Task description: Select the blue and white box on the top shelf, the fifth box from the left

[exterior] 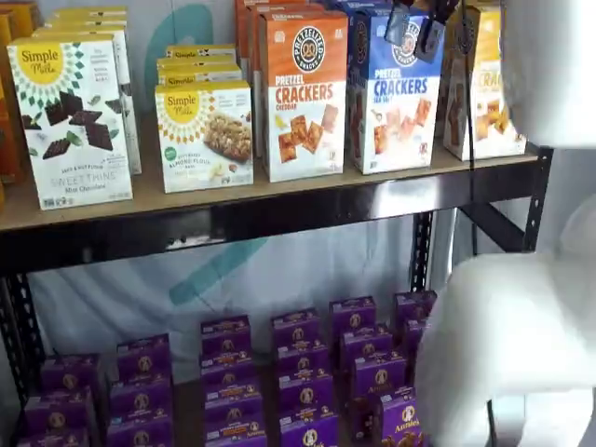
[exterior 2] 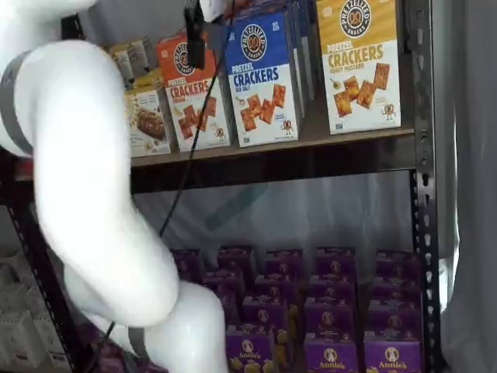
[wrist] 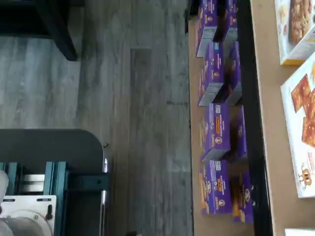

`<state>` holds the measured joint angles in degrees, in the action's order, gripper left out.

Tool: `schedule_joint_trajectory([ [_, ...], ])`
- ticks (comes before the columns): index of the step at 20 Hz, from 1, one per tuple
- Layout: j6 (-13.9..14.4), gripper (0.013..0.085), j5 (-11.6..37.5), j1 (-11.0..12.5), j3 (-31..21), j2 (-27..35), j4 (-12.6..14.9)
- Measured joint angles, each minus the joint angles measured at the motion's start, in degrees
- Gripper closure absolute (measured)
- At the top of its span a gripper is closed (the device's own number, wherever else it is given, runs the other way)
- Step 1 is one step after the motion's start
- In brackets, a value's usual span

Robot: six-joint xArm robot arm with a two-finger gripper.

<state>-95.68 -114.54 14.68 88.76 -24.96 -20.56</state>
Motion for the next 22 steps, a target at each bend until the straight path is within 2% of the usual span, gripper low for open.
schedule_joint_trajectory([
  [1, 0.2, 0.0130, 0.5, -0.7, -0.2, -0.2, 1.0],
  [2, 1.6, 0.0130, 3.0, -4.4, -1.0, -1.1, 5.4],
  [3, 2.9, 0.0130, 4.4, -6.8, -1.4, -1.6, 7.8],
  [7, 5.9, 0.0130, 6.3, -10.5, -2.0, -2.0, 9.6],
  [12, 7.9, 0.0130, 10.1, -13.9, -3.5, -3.6, 13.3],
  [15, 8.3, 0.0130, 11.4, -14.5, -3.1, -3.7, 13.9],
  [19, 7.8, 0.0130, 11.7, -11.8, 0.8, -1.8, 9.7],
  [22, 7.0, 0.0130, 13.0, -10.4, 3.9, 0.1, 8.6],
])
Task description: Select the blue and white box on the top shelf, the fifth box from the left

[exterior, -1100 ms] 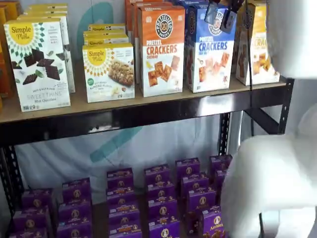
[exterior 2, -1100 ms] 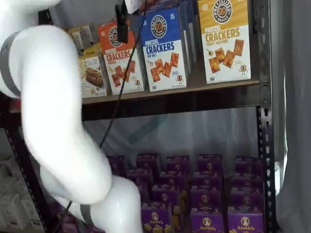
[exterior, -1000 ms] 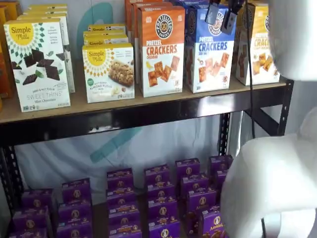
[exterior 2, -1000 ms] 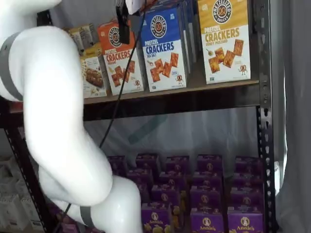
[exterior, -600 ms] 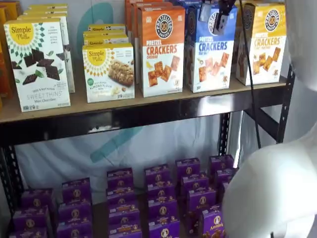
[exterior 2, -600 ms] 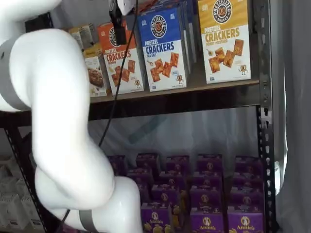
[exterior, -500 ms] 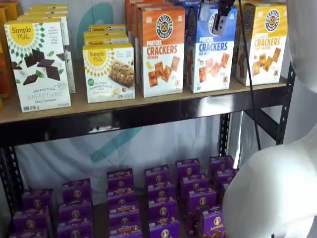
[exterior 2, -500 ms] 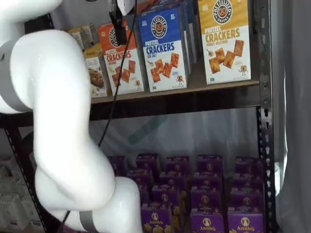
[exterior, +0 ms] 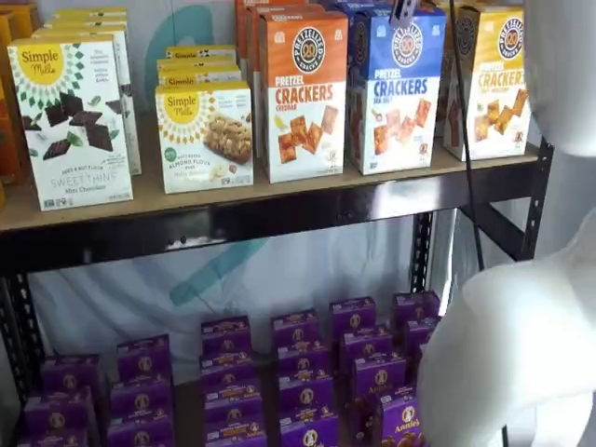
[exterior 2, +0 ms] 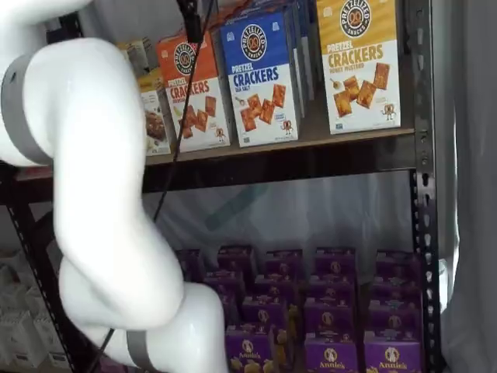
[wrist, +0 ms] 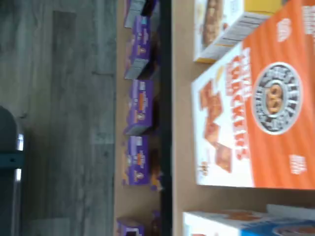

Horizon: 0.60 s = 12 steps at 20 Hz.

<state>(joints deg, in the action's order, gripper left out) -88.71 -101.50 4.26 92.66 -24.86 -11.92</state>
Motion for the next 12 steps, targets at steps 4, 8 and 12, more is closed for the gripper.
schedule_joint_trajectory([
  [4, -1.4, 0.0130, 2.9, 0.9, 2.7, 2.6, 0.9],
  [8, -3.3, 0.0130, 4.8, 1.7, 4.6, 5.7, 2.6],
  [12, -5.0, 0.0130, 5.6, 3.0, 6.1, 8.7, 3.1],
])
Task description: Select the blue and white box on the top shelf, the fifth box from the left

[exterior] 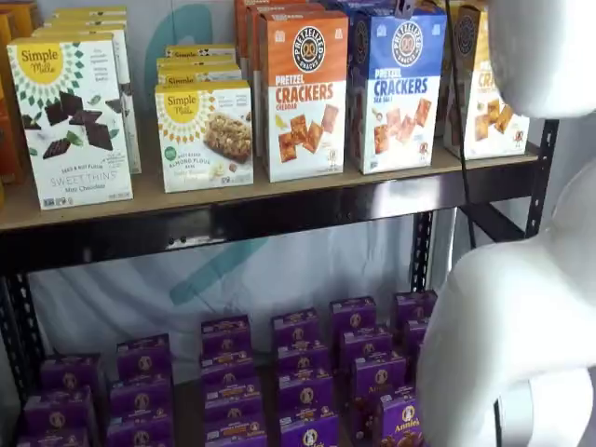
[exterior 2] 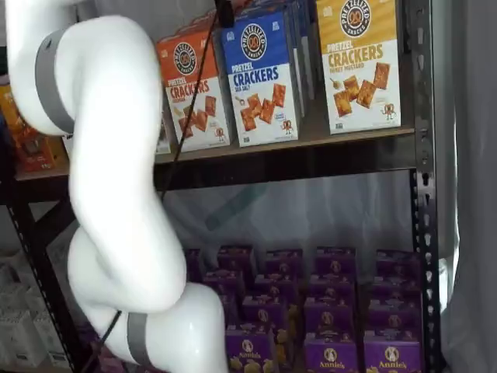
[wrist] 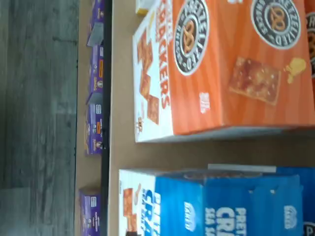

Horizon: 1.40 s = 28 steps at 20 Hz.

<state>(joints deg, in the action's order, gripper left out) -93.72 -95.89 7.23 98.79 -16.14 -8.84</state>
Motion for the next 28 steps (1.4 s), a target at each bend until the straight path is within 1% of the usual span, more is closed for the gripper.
schedule_joint_trajectory([
  [4, -1.3, 0.0130, -1.1, 0.8, 2.4, 3.5, 0.8],
  [10, -2.3, 0.0130, -0.1, 1.3, 2.2, 5.6, 1.4],
  [13, -2.4, 0.0130, -2.4, 1.1, 4.0, 7.3, 2.3],
  [17, -2.4, 0.0130, -7.3, 1.0, 7.9, 10.1, 3.3],
  [19, -2.5, 0.0130, -8.4, 0.8, 8.6, 10.7, 4.0],
  [23, -2.5, 0.0130, -8.8, 0.3, 8.0, 10.7, 5.2],
  [28, -2.3, 0.0130, -7.7, 0.0, 5.5, 9.5, 5.6],
])
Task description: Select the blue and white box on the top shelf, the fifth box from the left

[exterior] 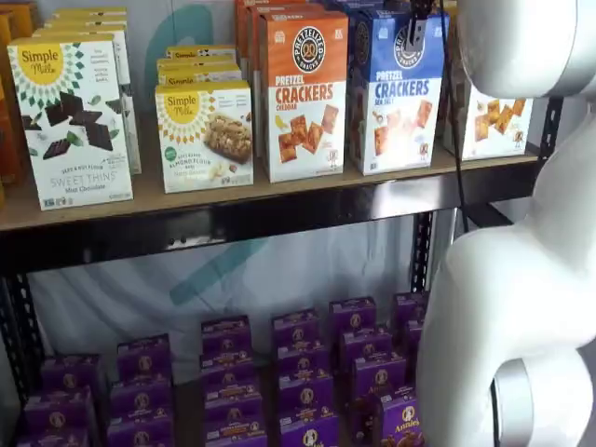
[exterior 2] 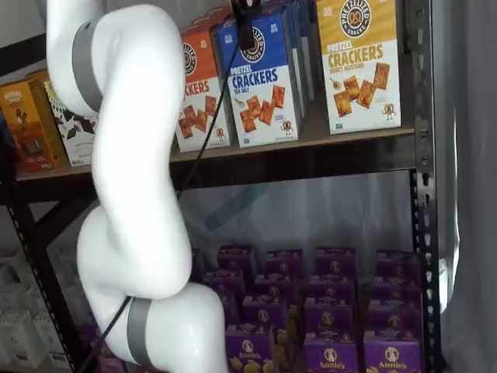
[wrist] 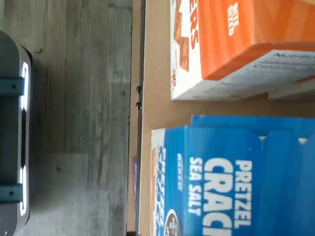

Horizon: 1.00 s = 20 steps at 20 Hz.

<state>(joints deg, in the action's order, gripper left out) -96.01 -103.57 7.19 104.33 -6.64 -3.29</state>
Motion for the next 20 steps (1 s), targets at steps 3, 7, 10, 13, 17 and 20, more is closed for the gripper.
schedule_joint_trajectory([
  [3, 0.1, 0.0130, 1.0, -0.2, -1.9, -0.9, 0.2],
  [7, 0.1, 0.0130, 1.8, -0.2, -3.6, -1.8, 0.0],
  [10, 0.1, 0.0130, 2.3, -0.1, -4.6, -2.3, -0.2],
  [13, 0.2, 0.0170, 2.6, -0.1, -5.5, -2.7, -0.5],
  [17, 0.2, 0.0290, 2.5, 0.0, -5.6, -2.8, -0.9],
  [20, 0.1, 0.0330, 2.7, 0.2, -5.7, -2.8, -1.2],
])
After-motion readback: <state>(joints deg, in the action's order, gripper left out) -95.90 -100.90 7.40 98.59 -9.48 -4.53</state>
